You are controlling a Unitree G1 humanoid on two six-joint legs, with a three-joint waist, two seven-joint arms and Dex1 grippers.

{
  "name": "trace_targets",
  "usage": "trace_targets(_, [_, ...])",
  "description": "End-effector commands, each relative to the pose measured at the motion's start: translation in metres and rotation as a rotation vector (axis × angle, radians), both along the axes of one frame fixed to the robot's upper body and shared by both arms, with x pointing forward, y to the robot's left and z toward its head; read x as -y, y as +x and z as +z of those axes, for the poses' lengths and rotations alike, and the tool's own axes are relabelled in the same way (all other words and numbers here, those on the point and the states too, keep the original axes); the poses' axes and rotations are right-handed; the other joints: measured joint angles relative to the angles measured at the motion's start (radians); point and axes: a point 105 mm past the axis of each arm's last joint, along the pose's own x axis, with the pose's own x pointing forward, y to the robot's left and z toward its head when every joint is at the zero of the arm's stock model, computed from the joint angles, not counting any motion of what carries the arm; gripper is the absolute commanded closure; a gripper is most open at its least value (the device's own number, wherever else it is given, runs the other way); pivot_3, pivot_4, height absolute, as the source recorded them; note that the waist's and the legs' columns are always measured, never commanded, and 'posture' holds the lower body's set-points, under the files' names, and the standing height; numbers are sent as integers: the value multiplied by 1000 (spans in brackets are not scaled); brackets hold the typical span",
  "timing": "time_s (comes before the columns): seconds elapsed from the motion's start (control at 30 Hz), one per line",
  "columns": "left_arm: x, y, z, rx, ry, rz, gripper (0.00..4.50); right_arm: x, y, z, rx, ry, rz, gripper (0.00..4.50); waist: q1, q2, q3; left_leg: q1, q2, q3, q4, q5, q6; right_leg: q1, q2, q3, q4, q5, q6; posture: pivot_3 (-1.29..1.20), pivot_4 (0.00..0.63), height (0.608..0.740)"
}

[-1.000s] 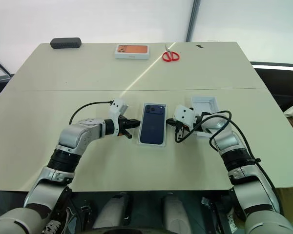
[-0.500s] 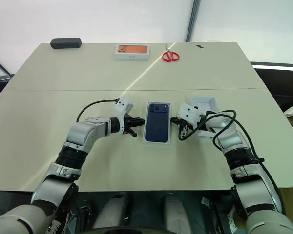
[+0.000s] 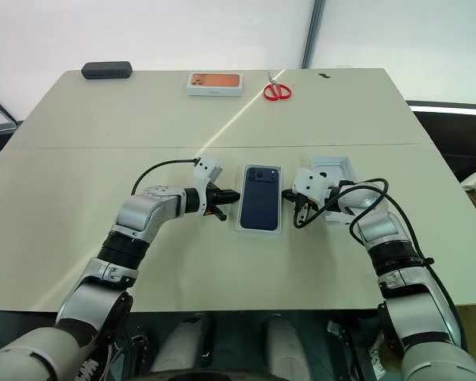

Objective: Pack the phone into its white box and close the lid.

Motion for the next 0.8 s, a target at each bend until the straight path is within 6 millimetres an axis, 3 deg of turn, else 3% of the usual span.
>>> trace_targets(0.03, [12, -3, 13, 48, -31, -59, 4500, -9, 0, 17, 53, 25, 43, 4490, -1, 0, 0, 0, 0, 0, 0, 0, 0, 0, 0, 0, 0, 0, 0, 0, 150, 740])
trace_targets(0.27, [1, -8, 20, 65, -38, -49, 4500, -3, -1, 41, 84, 98, 14, 4490, -4, 0, 0, -1, 0, 0, 0, 0, 0, -1, 0, 0, 0, 0, 0, 0, 150, 740])
trace_targets(0.5, [2, -16, 32, 88, -63, -71, 4500, 4, 6, 87, 168, 196, -62, 4490, -2, 0, 0, -1, 1, 0, 1, 0, 0, -1, 0, 0, 1, 0, 0, 0, 150, 740])
trace_targets(0.6, [-2, -13, 34, 105, -55, -57, 4500, 10, 8, 88, 170, 206, -100, 4490, 1, 0, 0, -1, 1, 0, 1, 0, 0, -1, 0, 0, 1, 0, 0, 0, 150, 740])
trace_targets(0.77, [-31, -10, 27, 135, 32, -36, 4500, 19, -2, 74, 116, 190, -151, 4490, -6, 1, 1, -1, 1, 0, 0, 0, 1, -2, 1, 0, 1, 0, 0, 0, 150, 740])
trace_targets(0.8, [-38, -9, 29, 155, 31, -27, 4500, 24, -1, 75, 115, 190, -179, 4245, -6, 1, 1, -1, 1, 1, 0, 0, 1, -2, 1, 1, 2, 0, 0, 0, 150, 740])
